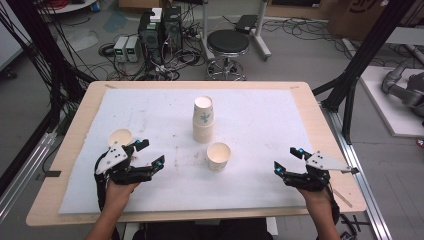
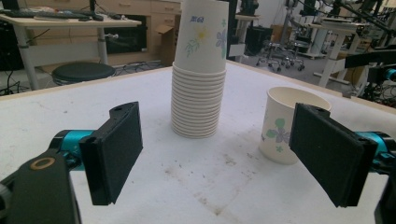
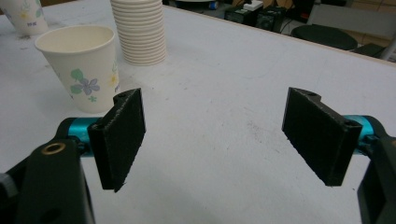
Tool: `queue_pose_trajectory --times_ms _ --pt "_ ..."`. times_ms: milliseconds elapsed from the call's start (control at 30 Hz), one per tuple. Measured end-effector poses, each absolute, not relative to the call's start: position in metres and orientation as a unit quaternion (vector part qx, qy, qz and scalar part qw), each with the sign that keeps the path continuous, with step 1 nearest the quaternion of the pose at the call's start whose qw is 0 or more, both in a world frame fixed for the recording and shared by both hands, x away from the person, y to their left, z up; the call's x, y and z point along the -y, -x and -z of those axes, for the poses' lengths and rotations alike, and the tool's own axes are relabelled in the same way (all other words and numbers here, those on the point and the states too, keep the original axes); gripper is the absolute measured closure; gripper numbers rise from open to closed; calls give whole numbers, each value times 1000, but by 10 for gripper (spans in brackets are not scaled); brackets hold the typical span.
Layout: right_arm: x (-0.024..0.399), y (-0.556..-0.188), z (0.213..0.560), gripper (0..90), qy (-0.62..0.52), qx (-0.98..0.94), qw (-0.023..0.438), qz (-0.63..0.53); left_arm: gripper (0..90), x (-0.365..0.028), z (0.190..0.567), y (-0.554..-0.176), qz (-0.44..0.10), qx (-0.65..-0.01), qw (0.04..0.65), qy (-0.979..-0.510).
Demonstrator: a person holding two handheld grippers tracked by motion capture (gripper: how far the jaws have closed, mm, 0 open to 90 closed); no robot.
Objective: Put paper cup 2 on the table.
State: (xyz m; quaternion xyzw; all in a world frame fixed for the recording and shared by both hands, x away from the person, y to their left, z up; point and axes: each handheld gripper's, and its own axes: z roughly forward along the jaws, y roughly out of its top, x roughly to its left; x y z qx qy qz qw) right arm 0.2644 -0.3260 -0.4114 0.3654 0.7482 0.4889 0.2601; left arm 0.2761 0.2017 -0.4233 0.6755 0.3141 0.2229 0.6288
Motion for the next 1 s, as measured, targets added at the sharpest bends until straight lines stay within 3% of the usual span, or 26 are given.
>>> queue_pose_trajectory --times_ms 1000 --pt "325 -267 417 221 -361 -755 261 -480 177 -196 428 -272 -229 -310 615 -687"
